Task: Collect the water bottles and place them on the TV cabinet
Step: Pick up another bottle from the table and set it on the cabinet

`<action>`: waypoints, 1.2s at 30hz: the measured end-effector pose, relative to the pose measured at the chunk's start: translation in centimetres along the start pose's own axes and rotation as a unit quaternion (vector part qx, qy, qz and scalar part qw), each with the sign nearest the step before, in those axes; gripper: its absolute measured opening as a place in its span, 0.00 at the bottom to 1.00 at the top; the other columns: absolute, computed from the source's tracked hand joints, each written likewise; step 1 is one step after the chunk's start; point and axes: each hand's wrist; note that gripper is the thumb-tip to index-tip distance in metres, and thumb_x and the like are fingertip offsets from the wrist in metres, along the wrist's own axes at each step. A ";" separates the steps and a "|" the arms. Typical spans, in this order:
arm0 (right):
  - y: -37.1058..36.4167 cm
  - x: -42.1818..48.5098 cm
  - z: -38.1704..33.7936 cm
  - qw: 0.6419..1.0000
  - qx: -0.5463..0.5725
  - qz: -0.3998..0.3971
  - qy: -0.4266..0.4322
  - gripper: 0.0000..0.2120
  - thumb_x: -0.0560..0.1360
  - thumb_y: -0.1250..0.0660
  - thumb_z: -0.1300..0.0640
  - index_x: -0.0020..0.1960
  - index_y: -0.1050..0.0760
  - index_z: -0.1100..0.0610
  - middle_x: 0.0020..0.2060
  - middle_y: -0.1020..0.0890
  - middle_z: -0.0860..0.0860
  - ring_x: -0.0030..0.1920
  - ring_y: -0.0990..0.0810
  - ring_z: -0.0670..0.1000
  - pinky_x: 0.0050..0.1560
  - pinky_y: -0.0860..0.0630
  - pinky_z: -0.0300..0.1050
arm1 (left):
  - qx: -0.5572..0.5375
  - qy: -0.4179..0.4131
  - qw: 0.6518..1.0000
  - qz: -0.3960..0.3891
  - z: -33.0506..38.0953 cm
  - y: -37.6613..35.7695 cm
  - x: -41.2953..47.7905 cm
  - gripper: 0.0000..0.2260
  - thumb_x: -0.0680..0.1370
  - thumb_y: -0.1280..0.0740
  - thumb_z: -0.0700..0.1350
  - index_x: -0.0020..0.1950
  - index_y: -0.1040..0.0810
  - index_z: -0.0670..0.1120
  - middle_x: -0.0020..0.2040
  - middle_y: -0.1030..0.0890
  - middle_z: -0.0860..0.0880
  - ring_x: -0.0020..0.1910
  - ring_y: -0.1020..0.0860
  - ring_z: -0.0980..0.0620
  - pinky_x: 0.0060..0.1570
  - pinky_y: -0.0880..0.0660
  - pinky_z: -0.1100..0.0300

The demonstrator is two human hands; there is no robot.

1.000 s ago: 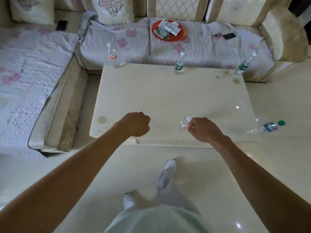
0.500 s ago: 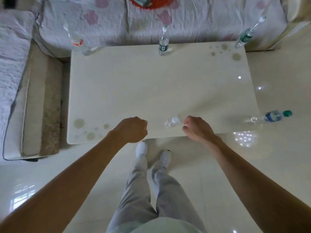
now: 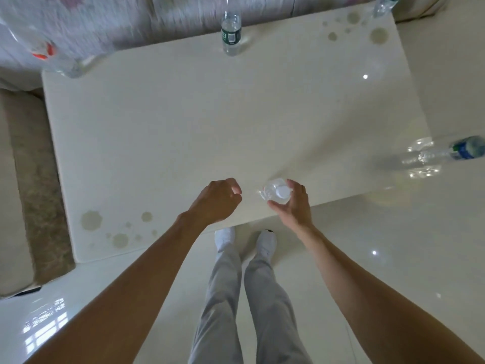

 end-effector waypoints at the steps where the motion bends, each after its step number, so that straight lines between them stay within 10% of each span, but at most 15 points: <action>1: -0.6 0.1 0.5 1.000 0.010 0.014 0.000 0.35 0.67 0.24 0.56 0.69 0.34 0.60 0.65 0.28 0.56 0.65 0.31 0.56 0.61 0.37 0.39 | -0.002 -0.003 1.000 -0.005 -0.3 -0.4 0.4 0.10 0.79 0.38 0.45 0.57 0.21 0.47 0.56 0.18 0.47 0.54 0.21 0.47 0.54 0.26 0.56; 20: 4.7 -3.5 -5.8 0.988 0.078 0.106 0.078 0.33 0.64 0.24 0.42 0.63 0.34 0.51 0.55 0.23 0.46 0.57 0.24 0.51 0.56 0.24 0.54 | -0.239 0.064 0.969 0.008 0.7 3.5 -2.1 0.09 0.78 0.38 0.39 0.53 0.19 0.42 0.46 0.17 0.45 0.44 0.19 0.50 0.45 0.17 0.51; 36: 17.4 -17.8 -12.9 0.969 0.079 0.218 0.089 0.35 0.67 0.23 0.45 0.68 0.33 0.51 0.58 0.28 0.42 0.56 0.27 0.46 0.57 0.27 0.40 | -0.418 0.021 0.906 -0.065 13.6 2.2 -7.6 0.08 0.78 0.40 0.38 0.51 0.21 0.40 0.54 0.19 0.40 0.56 0.21 0.41 0.57 0.22 0.43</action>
Point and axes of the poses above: each hand's wrist, its own x-axis towards the middle knuckle, its own y-axis out of the back of the hand, z = x × y
